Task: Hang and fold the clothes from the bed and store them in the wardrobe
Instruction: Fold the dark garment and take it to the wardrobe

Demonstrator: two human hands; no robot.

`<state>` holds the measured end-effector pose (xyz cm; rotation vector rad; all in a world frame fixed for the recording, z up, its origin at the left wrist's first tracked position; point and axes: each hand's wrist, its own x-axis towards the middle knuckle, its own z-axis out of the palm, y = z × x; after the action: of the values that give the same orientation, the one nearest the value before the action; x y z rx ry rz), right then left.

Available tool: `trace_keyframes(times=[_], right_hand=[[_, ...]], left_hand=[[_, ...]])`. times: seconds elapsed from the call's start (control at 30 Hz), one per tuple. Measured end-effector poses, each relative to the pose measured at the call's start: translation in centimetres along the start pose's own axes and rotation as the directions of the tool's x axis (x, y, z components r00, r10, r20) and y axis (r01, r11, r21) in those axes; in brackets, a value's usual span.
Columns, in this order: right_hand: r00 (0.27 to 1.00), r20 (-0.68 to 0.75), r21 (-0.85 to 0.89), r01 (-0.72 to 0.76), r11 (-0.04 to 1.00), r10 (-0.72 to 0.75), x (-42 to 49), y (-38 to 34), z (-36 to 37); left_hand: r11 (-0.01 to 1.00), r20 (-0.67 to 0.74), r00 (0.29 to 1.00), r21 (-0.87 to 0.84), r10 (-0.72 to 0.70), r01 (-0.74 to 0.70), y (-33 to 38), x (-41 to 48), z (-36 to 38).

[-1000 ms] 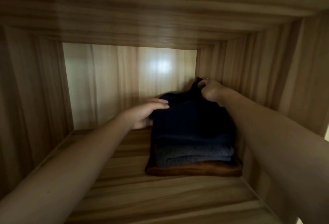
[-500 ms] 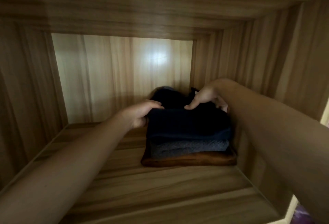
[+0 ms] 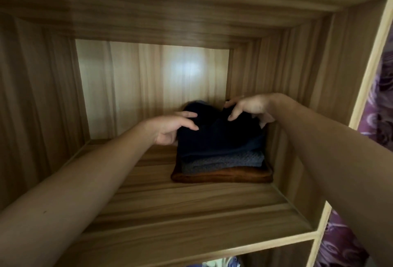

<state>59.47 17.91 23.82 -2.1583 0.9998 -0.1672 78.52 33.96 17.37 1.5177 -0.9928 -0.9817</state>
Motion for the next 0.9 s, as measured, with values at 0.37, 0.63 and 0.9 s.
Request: trace_keyframes(times=[0.37, 0.63, 0.9], right_hand=[[0.989, -0.138, -0.854, -0.142, 0.501, 0.046, -2.0, -0.5, 3.2], [0.976, -0.082, -0.578, 0.118, 0.807, -0.202, 2.2, 0.7, 6.5], [0.995, -0.047, -0.368, 0.068, 0.927, -0.092, 8.6, 2.6, 6.6]], left_hand=[[0.822, -0.134, 0.991, 0.567, 0.029, 0.053, -0.8, -0.5, 1.4], [0.531, -0.141, 0.960, 0.847, 0.241, -0.009, -1.5, 4.3, 2.5], [0.589, -0.154, 0.986, 0.804, 0.064, 0.087, -1.4, 9.4, 1.5]])
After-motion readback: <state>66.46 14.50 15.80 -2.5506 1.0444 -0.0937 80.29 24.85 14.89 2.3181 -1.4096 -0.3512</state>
